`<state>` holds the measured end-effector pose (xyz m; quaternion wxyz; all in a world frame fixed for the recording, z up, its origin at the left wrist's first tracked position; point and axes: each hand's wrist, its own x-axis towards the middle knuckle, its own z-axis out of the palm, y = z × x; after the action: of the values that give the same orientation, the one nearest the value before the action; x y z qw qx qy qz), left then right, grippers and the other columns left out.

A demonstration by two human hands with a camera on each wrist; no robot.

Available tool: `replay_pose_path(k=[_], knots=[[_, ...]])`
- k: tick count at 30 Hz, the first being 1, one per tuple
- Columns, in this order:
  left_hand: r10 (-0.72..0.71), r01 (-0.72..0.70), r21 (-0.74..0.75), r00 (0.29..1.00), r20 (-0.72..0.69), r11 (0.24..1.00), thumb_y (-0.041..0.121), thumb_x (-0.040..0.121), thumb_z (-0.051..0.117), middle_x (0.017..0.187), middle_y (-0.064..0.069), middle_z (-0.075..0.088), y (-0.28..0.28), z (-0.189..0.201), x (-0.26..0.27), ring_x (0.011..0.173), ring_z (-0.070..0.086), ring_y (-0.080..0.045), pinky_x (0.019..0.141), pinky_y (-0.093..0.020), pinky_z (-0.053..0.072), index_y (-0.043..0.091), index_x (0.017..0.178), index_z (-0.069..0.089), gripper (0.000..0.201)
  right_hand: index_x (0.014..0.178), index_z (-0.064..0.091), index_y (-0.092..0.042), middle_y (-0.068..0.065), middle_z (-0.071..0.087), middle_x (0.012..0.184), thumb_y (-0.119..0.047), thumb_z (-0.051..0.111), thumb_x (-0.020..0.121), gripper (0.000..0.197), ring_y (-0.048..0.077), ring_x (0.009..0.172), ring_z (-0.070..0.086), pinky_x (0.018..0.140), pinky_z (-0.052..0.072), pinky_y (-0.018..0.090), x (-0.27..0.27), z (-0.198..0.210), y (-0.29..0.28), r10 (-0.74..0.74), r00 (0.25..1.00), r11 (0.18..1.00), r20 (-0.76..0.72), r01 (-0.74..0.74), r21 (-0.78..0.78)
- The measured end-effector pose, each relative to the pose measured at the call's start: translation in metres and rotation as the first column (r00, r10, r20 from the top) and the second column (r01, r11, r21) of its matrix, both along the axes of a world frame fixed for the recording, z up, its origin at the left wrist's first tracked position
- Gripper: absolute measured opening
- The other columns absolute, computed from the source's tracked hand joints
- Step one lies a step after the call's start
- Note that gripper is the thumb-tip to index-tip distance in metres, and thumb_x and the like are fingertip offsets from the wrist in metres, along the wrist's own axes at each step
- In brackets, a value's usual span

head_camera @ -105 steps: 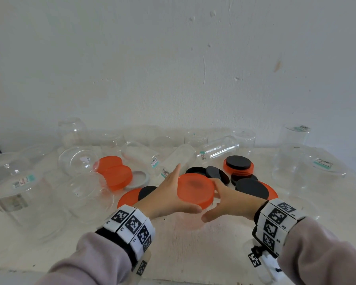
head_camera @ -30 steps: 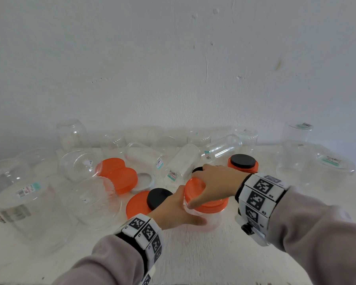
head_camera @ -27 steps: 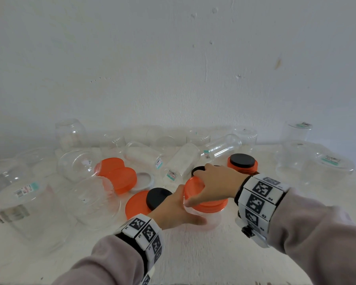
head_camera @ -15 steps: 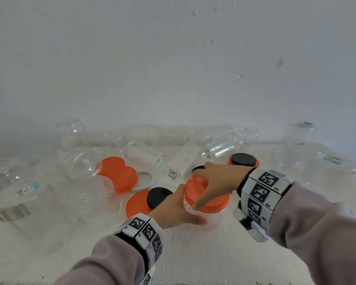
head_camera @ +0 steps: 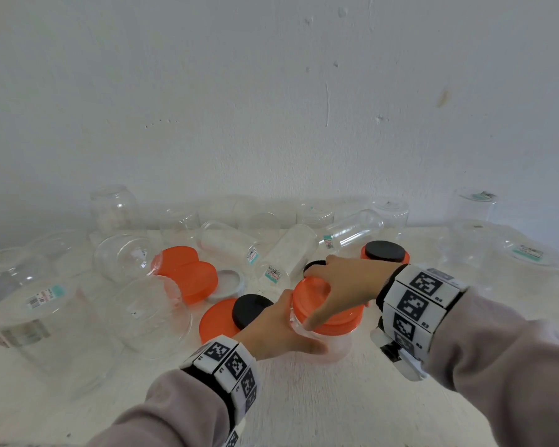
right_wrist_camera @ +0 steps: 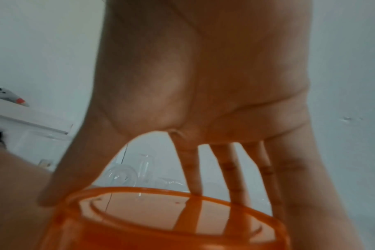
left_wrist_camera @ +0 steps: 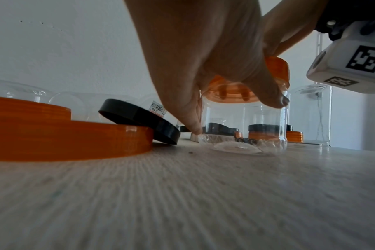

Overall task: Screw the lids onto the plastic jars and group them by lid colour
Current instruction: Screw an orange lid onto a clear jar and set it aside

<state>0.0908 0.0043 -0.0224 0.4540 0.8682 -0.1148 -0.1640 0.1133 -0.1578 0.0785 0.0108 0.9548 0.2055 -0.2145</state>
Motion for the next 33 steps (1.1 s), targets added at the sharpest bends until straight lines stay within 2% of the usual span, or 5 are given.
replay_pose_path(k=[2,7,16,23,33], knots=[[-0.005,0.005,-0.003,1.000,-0.006,1.000,0.039,0.066,0.086,0.128,0.012,0.054,0.000,0.000,0.000,0.115,0.051,-0.006,0.089,-0.018,0.039,0.027,0.143,0.025,0.099,0.147,0.024,-0.034,-0.003,0.036,0.139,-0.083,0.060,0.063,0.103,0.008,0.081,0.048,0.062,0.039,0.022,-0.001,-0.001,0.001,-0.015,1.000,1.000,0.009,0.015,-0.011],[-0.012,0.011,0.016,1.000,0.009,1.000,0.040,0.065,0.086,0.126,0.014,0.052,0.001,-0.001,0.001,0.113,0.051,-0.004,0.085,-0.012,0.038,0.026,0.144,0.023,0.102,0.147,0.009,-0.052,-0.010,0.021,0.149,-0.058,0.077,0.068,0.104,0.023,0.136,0.026,0.102,0.038,0.043,-0.001,0.009,0.000,0.048,0.996,0.999,-0.073,-0.047,0.006],[-0.021,0.021,-0.002,1.000,-0.015,1.000,0.040,0.065,0.086,0.131,0.012,0.052,0.001,-0.001,0.001,0.118,0.050,-0.006,0.089,-0.018,0.039,0.027,0.144,0.023,0.103,0.145,0.029,-0.037,-0.002,0.039,0.136,-0.081,0.056,0.069,0.091,0.022,0.115,0.044,0.082,0.038,0.032,0.002,-0.003,0.002,-0.001,0.999,1.000,0.053,0.000,0.009],[-0.034,0.034,0.024,0.999,0.006,0.999,0.041,0.066,0.085,0.137,0.012,0.045,0.000,-0.001,0.002,0.118,0.045,-0.005,0.093,-0.016,0.036,0.030,0.149,0.008,0.114,0.138,0.025,-0.059,-0.013,0.029,0.140,-0.054,0.076,0.070,0.086,0.021,0.131,0.027,0.100,0.038,0.043,-0.001,0.007,0.002,0.081,0.993,0.995,-0.081,-0.076,0.061],[-0.019,0.019,0.020,1.000,0.004,1.000,0.046,0.062,0.086,0.109,0.029,0.047,0.003,-0.005,0.005,0.095,0.047,0.014,0.068,-0.004,0.038,0.029,0.145,0.019,0.108,0.149,0.015,-0.044,-0.003,0.027,0.148,-0.074,0.062,0.071,0.096,0.027,0.136,0.028,0.102,0.035,0.044,-0.001,0.001,0.008,0.032,0.999,0.999,-0.004,-0.033,-0.043]])
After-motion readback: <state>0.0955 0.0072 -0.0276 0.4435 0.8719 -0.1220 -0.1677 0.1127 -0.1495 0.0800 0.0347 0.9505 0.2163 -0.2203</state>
